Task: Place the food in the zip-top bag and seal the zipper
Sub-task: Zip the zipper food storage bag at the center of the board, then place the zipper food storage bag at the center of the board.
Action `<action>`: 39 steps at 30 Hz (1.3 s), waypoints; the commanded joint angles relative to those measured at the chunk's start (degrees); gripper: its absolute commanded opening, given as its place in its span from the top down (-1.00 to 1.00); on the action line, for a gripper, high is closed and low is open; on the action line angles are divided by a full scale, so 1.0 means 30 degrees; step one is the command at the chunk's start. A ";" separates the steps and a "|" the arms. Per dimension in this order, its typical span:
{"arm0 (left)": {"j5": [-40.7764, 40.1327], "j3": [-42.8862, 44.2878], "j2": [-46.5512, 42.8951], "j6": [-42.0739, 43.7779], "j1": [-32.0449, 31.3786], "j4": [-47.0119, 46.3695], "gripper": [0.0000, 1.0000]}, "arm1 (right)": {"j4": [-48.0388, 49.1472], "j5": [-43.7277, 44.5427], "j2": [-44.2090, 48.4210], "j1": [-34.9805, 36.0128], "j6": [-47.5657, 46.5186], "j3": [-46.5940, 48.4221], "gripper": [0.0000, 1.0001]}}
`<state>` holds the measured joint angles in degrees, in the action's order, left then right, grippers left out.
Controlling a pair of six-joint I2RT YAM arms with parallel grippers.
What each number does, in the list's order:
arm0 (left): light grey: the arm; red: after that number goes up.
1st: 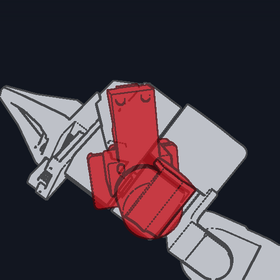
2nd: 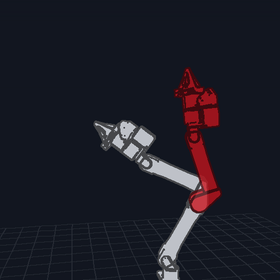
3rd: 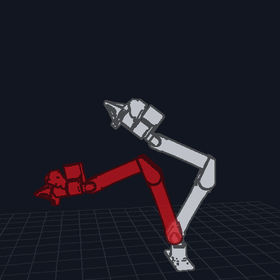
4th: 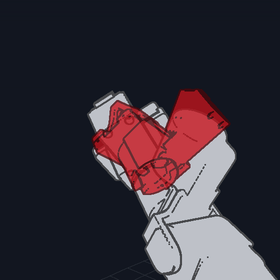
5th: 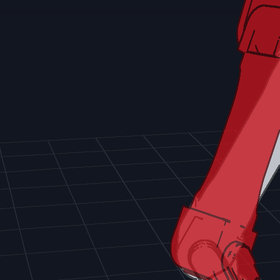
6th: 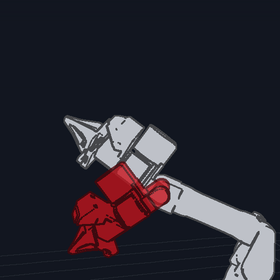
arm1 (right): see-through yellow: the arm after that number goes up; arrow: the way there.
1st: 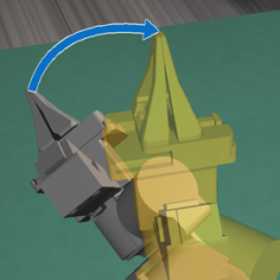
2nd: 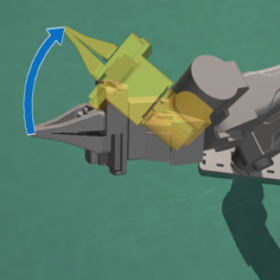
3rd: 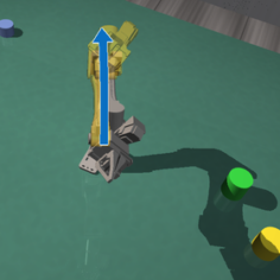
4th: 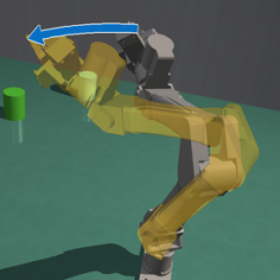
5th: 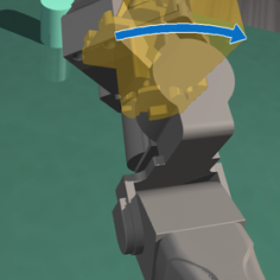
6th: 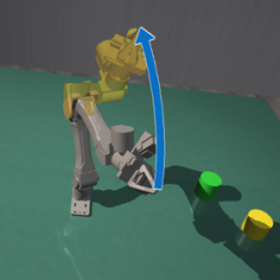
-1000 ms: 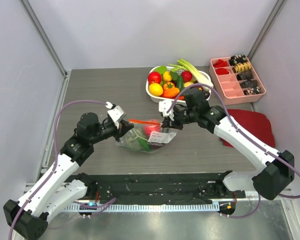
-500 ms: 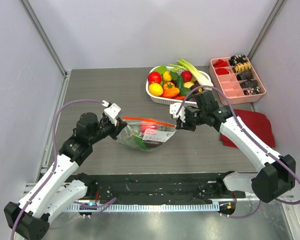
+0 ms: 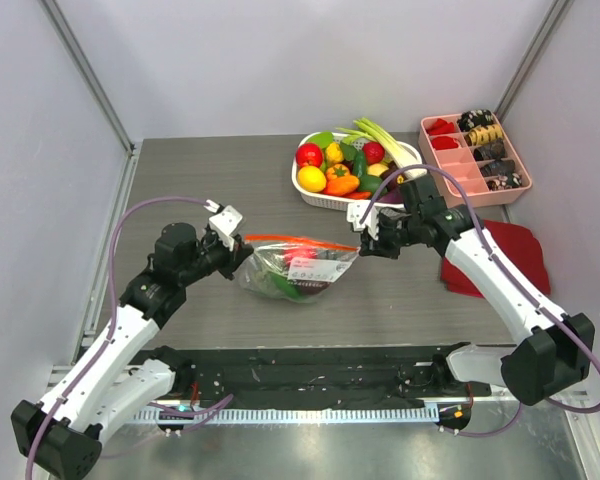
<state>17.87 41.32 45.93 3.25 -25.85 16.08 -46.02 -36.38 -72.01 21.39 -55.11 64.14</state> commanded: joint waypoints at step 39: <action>0.0260 0.6354 0.8884 0.2145 0.0500 0.9151 1.00 | 0.1950 0.3072 -0.0338 0.2016 0.7944 -0.0582 0.98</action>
<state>23.73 61.95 67.72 14.87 -24.69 49.43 -44.18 -30.50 -67.29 32.67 -27.40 57.84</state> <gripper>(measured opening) 0.010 0.074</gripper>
